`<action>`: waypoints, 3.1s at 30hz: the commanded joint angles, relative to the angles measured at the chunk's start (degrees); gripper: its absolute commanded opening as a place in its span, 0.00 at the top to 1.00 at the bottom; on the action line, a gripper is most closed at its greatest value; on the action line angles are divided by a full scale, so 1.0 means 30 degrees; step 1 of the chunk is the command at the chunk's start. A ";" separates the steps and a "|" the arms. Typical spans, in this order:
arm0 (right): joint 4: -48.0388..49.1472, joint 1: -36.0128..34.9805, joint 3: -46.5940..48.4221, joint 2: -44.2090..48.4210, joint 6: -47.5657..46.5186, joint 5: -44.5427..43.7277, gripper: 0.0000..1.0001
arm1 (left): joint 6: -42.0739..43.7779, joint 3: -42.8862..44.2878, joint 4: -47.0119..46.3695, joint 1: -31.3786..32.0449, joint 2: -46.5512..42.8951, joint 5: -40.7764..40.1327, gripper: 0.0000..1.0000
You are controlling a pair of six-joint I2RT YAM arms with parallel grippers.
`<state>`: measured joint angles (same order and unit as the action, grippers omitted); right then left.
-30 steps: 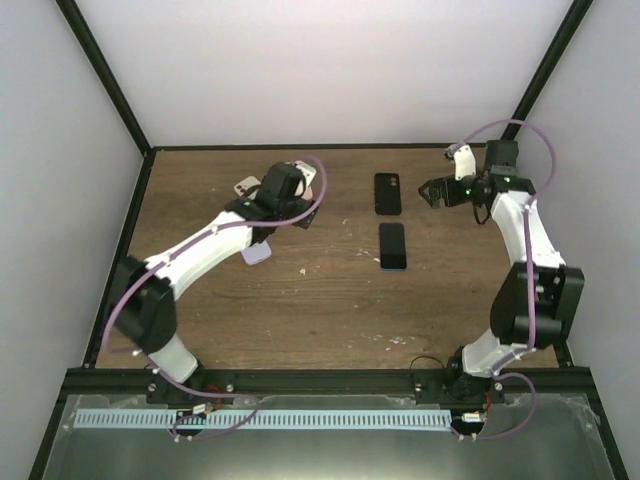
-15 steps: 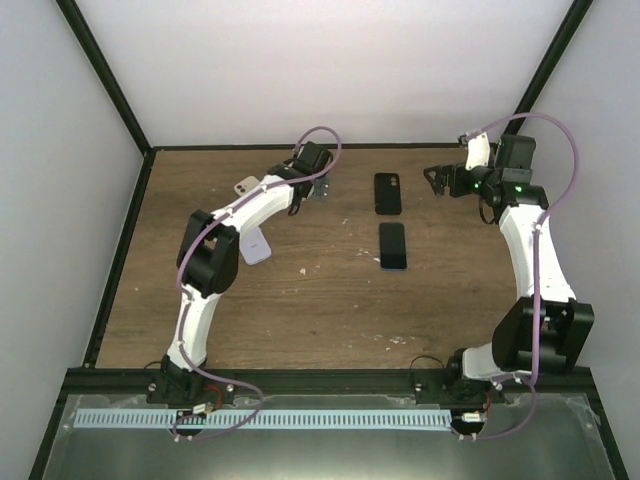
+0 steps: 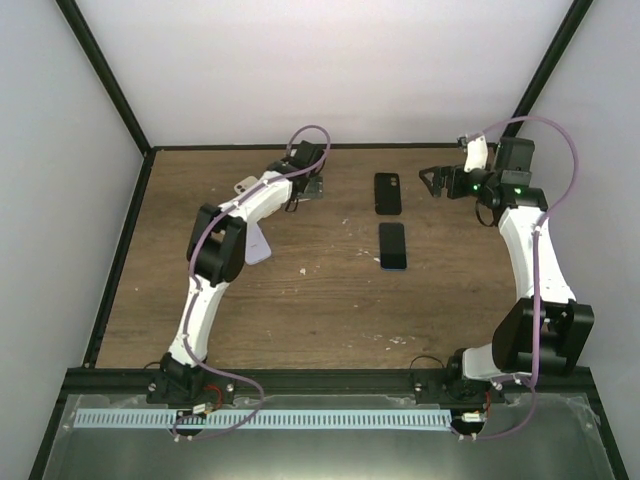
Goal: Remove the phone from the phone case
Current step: Pick up the phone at the center of the board.
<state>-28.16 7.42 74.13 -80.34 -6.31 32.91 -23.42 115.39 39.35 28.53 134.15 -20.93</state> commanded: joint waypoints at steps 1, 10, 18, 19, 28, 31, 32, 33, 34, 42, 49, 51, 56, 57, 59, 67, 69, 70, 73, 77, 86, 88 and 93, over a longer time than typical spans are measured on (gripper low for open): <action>-0.0002 0.0105 -0.0190 0.0237 0.0331 0.0553 0.00 | -0.0527 0.0837 -0.0478 -0.0075 0.0990 0.0500 0.01; 0.0017 0.0095 -0.0245 0.0158 0.0489 0.1132 0.00 | -0.1394 0.2163 -0.0662 -0.0166 0.2566 0.0380 0.01; 0.0045 0.0105 -0.0307 0.0178 0.0519 0.1075 0.00 | -0.2068 0.4094 0.0205 -0.0293 0.4430 0.0351 0.05; 0.0042 0.0105 -0.0320 0.0177 0.0520 0.1065 0.00 | -0.2202 0.4231 0.0299 -0.0332 0.4575 0.0384 0.06; 0.0014 0.0105 -0.0280 0.0150 0.0550 0.1014 0.00 | -0.2704 0.3938 0.0725 -0.0638 0.4565 0.0712 0.17; -0.0026 0.0090 -0.0199 0.0148 0.0597 0.1021 0.00 | -0.2703 0.3007 0.0563 -0.0620 0.3771 0.1101 0.25; -0.0055 0.0103 -0.0146 0.0162 0.0606 0.1015 0.00 | -0.2688 0.2429 0.0362 -0.0633 0.3353 0.1217 0.27; -0.0098 0.0104 -0.0109 0.0197 0.0622 0.1014 0.00 | -0.2573 0.1979 0.0198 -0.0620 0.2920 0.1345 0.29; -0.0100 0.0105 -0.0094 0.0245 0.0613 0.0999 0.00 | -0.2386 0.1487 0.0035 -0.0570 0.2438 0.1438 0.31; -0.0215 0.0108 -0.0101 0.0560 0.0607 0.1006 0.00 | 0.1028 -0.4214 -0.1093 0.0779 -0.1556 0.2178 0.34; -0.0221 0.0088 -0.0078 0.0440 0.0622 0.1729 0.00 | 0.3188 -1.1796 -0.2766 0.1400 -0.6426 0.5661 0.36; -0.0370 0.0104 0.0109 0.0124 0.0637 0.2155 0.00 | 0.3819 -1.3455 -0.2784 0.1624 -0.7572 0.6459 0.36; -0.0783 0.0105 0.0875 -0.0793 0.0622 0.3299 0.00 | 0.4789 -1.6935 -0.2279 0.1707 -0.9639 0.7213 0.36; -0.0801 0.0105 0.0915 -0.0940 0.0672 0.3449 0.00 | 0.4859 -1.7485 -0.2304 0.1731 -0.9895 0.7170 0.35; -0.0799 0.0105 0.1028 -0.1195 0.0691 0.3819 0.00 | 0.4779 -1.8011 -0.2361 0.1727 -1.0080 0.6939 0.31; -0.0201 0.0076 0.0819 -0.1421 0.1468 0.4374 0.00 | 0.3872 -1.6255 -0.2552 0.1792 -0.8491 0.5735 0.08; 0.0211 0.0081 0.0546 -0.1152 0.1718 0.4232 0.00 | 0.3500 -1.5803 -0.2696 0.1792 -0.8030 0.5427 0.02; 0.0367 0.0080 0.0472 -0.1037 0.1772 0.4159 0.00 | 0.3295 -1.5567 -0.2740 0.1811 -0.7742 0.5318 0.01; 0.0715 0.0075 0.0319 -0.0786 0.1763 0.4065 0.00 | 0.2882 -1.4972 -0.2633 0.1800 -0.7035 0.5130 0.00; 0.0932 0.0075 0.0321 -0.0703 0.1646 0.3762 0.00 | 0.2518 -1.4788 -0.2455 0.1806 -0.6503 0.4943 0.05; 0.0405 -0.1028 0.0481 -0.1240 0.0455 0.3450 0.00 | 0.3949 -1.5316 -0.3801 0.1726 -0.9060 0.6405 0.27; 0.1038 -0.1241 0.0085 -0.0950 0.0187 0.4265 0.00 | 0.4829 -1.5397 -0.4128 0.1651 -1.0113 0.7287 0.29; 0.1066 -0.2236 0.0508 -0.1339 -0.1293 0.4773 0.00 | 0.6556 -1.5441 -0.3849 0.1382 -1.2156 0.9229 0.33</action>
<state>-25.69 3.18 74.17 -83.96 -5.56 44.71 -9.37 68.34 29.69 33.39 103.96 0.51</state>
